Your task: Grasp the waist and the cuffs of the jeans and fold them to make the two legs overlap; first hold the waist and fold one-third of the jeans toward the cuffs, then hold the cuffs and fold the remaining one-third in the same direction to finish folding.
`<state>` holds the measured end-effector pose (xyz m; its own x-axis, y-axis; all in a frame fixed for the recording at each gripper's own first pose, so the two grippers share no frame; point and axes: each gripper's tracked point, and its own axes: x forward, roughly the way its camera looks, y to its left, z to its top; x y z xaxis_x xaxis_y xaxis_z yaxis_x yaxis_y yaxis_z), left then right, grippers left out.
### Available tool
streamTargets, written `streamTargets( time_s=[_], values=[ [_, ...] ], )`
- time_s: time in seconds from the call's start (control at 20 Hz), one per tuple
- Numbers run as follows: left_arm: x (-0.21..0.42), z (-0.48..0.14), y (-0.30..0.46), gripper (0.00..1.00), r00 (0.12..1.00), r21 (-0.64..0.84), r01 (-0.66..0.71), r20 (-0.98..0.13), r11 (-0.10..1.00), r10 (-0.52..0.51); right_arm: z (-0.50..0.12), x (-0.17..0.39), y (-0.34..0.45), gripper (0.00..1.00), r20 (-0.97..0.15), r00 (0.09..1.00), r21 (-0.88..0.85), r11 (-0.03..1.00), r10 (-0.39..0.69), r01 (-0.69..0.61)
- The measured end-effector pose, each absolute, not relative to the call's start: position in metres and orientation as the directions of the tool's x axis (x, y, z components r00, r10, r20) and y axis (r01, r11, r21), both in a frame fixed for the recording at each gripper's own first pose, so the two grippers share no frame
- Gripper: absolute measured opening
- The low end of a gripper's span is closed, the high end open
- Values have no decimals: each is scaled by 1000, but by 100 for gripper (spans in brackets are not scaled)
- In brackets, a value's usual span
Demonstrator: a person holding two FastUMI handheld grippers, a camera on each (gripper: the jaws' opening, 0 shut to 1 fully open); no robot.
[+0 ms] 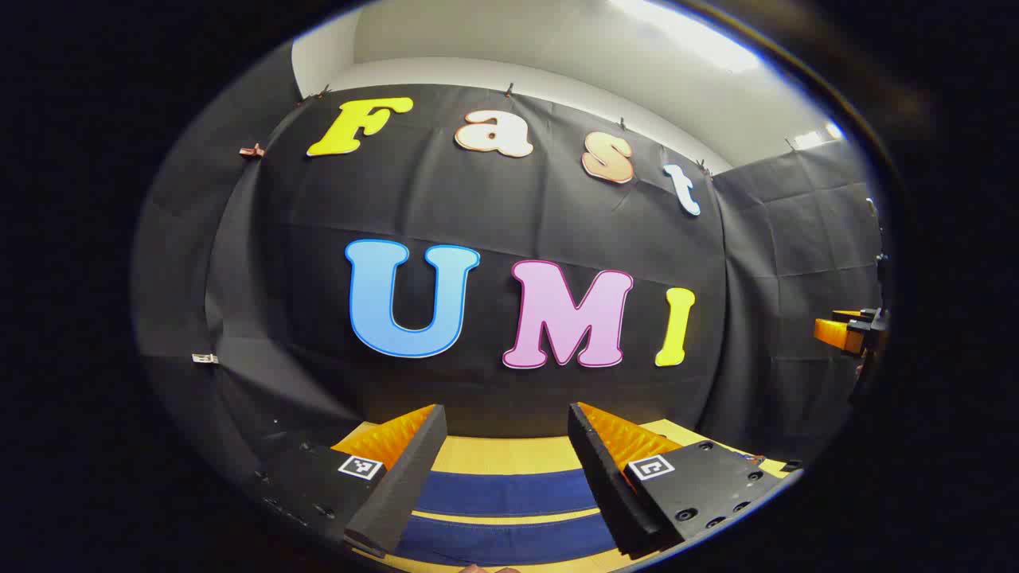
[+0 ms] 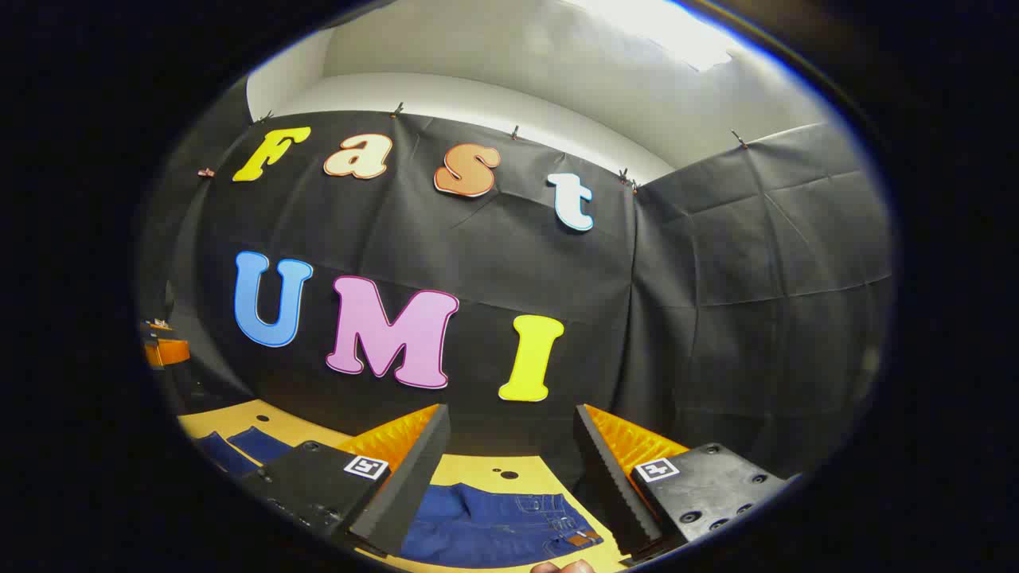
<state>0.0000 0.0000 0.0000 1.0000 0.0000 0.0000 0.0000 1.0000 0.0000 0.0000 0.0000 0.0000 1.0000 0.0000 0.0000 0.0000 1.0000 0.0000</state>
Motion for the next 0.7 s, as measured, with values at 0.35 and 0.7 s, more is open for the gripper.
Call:
streamTargets(
  time_s=[0.35, 0.7],
  values=[
    [6, -3, -8, 96, 999, 38, 32, -9, 999, -32, -14, 2, 0, 96, -38, 999, -31, 999, 7, -8],
    [8, 2, -10, 96, 999, 47, 46, 4, 998, -46, -15, 1, -9, 96, -48, 999, -42, 999, -21, 18]
  ],
)
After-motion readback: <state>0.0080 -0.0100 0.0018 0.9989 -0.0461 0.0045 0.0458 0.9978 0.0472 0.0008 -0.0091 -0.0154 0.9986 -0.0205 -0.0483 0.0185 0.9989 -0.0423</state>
